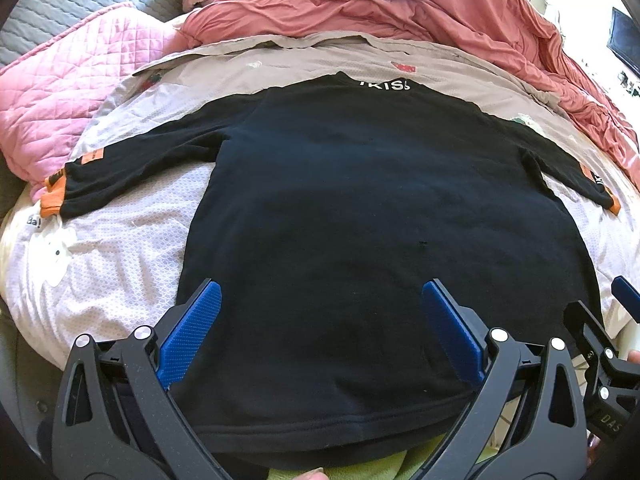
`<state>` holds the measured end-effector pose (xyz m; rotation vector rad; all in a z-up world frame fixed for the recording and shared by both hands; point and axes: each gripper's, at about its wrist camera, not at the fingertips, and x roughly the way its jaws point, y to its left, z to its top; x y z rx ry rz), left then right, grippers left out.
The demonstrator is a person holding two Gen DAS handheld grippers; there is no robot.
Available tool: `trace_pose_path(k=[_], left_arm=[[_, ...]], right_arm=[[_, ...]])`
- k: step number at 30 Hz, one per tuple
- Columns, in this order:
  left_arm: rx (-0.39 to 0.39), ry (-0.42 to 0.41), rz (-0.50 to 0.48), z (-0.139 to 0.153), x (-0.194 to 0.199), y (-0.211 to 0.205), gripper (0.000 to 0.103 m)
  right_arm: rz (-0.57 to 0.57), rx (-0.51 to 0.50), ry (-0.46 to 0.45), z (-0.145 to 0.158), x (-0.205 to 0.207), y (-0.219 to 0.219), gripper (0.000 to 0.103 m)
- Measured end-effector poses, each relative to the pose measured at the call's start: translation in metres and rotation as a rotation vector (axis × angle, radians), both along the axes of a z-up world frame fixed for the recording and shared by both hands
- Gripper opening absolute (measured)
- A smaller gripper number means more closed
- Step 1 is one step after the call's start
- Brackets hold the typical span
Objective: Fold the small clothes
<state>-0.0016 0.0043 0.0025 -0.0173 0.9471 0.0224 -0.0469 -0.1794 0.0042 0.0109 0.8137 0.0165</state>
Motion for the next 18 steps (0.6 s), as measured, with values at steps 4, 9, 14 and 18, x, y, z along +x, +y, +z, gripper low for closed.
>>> trace_pose_path(k=[4, 9, 14, 18], left_arm=[[0.001, 0.000, 0.001, -0.0001, -0.0001, 0.0006, 0.094], [0.001, -0.001, 0.000, -0.0001, 0.0001, 0.0015, 0.094], [0.003, -0.003, 0.000, 0.0006, 0.0000, 0.0024, 0.094], [0.005, -0.002, 0.000, 0.0007, 0.0001, 0.0034, 0.094]], right_arm=[[0.001, 0.000, 0.001, -0.0001, 0.0001, -0.0006, 0.099], [0.002, 0.000, 0.001, -0.0002, -0.0001, -0.0003, 0.099], [0.003, 0.000, 0.003, -0.0005, 0.0006, 0.0002, 0.099], [0.001, 0.000, 0.003, -0.0010, 0.0009, 0.0010, 0.099]])
